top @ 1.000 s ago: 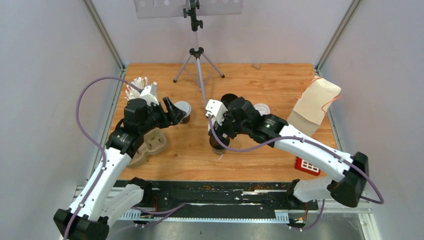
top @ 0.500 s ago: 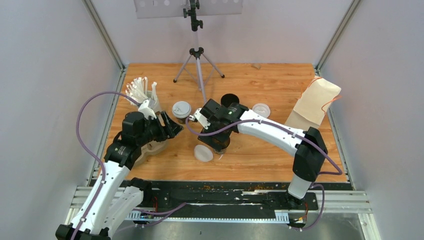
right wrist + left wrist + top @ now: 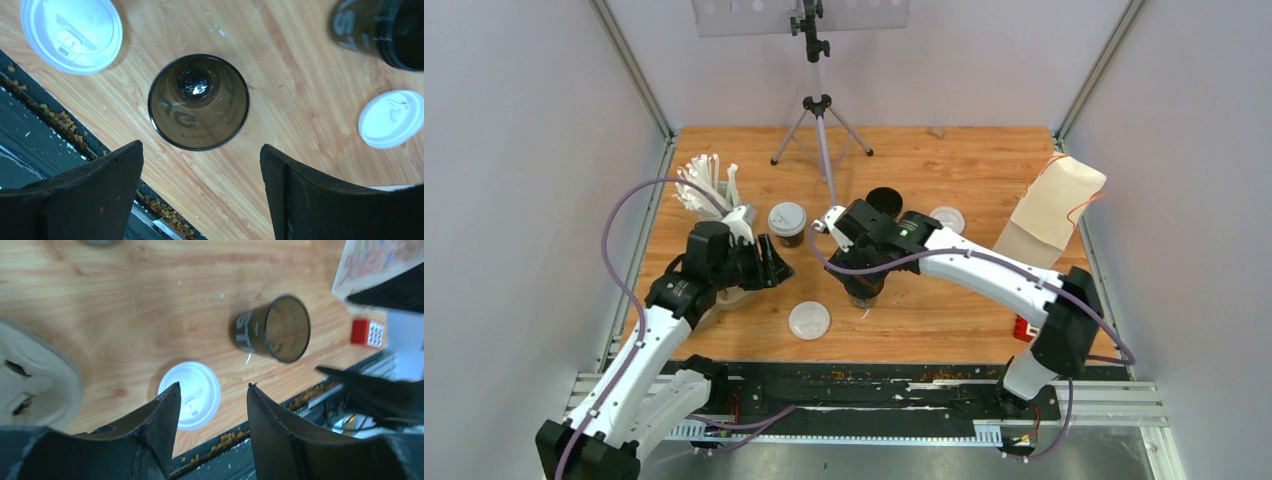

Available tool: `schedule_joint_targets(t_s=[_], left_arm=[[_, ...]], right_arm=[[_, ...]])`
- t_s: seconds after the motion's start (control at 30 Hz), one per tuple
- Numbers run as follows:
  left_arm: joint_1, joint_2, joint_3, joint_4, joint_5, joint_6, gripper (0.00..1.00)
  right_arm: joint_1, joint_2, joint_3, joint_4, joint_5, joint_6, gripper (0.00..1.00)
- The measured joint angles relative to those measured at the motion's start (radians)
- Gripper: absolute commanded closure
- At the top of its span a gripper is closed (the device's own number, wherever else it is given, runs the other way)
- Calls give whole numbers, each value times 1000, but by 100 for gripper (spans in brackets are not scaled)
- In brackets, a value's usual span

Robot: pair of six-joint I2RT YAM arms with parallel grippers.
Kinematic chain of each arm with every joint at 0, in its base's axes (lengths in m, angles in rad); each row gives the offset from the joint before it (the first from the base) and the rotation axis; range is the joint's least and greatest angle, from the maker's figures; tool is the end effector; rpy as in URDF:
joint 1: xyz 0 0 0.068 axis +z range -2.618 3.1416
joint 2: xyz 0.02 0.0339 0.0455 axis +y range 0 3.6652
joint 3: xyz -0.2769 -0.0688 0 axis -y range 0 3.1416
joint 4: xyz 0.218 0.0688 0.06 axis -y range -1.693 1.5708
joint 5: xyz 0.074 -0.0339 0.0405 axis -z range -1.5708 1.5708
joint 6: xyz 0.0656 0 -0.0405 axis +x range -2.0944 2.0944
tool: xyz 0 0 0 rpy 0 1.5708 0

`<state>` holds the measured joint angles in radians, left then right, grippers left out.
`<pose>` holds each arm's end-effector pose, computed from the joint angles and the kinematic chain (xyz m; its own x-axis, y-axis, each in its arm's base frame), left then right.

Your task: Pack the takeout coffee

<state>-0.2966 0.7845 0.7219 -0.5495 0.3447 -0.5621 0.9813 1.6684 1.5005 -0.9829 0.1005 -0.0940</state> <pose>0.1431 -0.0669 0.2774 -0.7525 -0.2945 -0.5890 0.1637 0.7827 -0.6005 0.1882 0.2696 0.2846 -0.4299 -0.8107 -0.3974 -0.8484 0.5133 -0.1295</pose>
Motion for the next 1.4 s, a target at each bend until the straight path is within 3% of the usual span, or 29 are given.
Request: schedule_joint_targets(t_s=[0.27,0.53,0.97,1.03,1.17,1.4], left_arm=[[-357,121,-1,-34,-177,55,47],[-603,302,-52,49,-292,124,48],[-696,526,-61,179,-344,218,66],[-699,552,-61,187,-347,225,73],[-703,566,-61,189,-356,235,100],[-704,512,-4,97,-370,222,100]], right_arm=[[0,-266,-166,183,180,135,10],[0,-539,-359,389,316,191,0],[-1,-750,-473,512,385,179,0],[-1,-757,-477,517,386,169,1],[-1,-763,-486,526,386,154,2],[-1,-798,-548,586,303,113,3]])
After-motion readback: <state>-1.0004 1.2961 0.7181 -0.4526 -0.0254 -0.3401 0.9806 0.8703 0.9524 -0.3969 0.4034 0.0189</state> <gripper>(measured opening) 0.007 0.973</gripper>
